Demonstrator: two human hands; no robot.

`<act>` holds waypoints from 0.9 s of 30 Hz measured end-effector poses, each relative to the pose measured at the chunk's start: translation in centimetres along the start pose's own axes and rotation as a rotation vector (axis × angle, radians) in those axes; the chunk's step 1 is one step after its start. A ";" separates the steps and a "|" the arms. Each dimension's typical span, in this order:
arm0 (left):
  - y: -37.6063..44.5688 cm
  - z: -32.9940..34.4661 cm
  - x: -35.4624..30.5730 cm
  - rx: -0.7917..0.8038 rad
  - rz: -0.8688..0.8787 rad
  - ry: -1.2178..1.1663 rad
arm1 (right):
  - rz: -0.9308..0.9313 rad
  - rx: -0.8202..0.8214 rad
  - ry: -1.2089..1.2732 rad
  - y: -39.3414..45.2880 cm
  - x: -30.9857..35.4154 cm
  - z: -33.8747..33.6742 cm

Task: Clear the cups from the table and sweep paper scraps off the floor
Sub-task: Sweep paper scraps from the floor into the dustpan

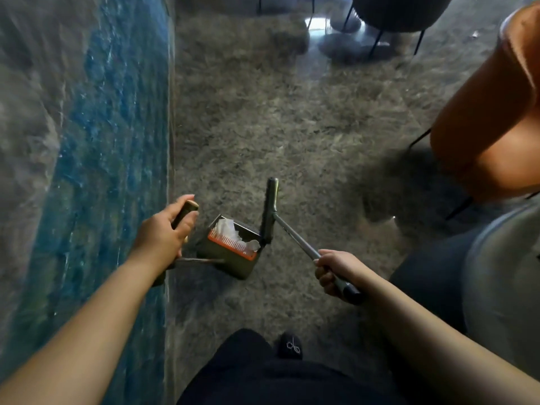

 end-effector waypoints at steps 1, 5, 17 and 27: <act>1.9 -0.4 -0.4 -0.012 -0.003 -0.003 | 0.000 0.006 -0.004 1.1 2.2 0.5; 9.9 -1.7 -1.0 -0.046 -0.016 -0.010 | -0.006 0.023 -0.018 5.7 10.1 2.4; 37.4 -6.6 -3.2 -0.027 -0.040 -0.020 | -0.030 0.043 -0.066 18.4 33.8 9.4; 62.5 -8.5 -8.1 -0.077 -0.047 0.029 | -0.065 0.097 -0.181 32.0 56.5 11.8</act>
Point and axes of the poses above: each hand's wrist, its own y-axis towards the middle knuckle, its own z-axis out of the palm, x = y × z, the point moved 4 cm from there along y, towards the middle knuckle, and after that the axes turned 3 degrees about x, right-handed, at the moved point
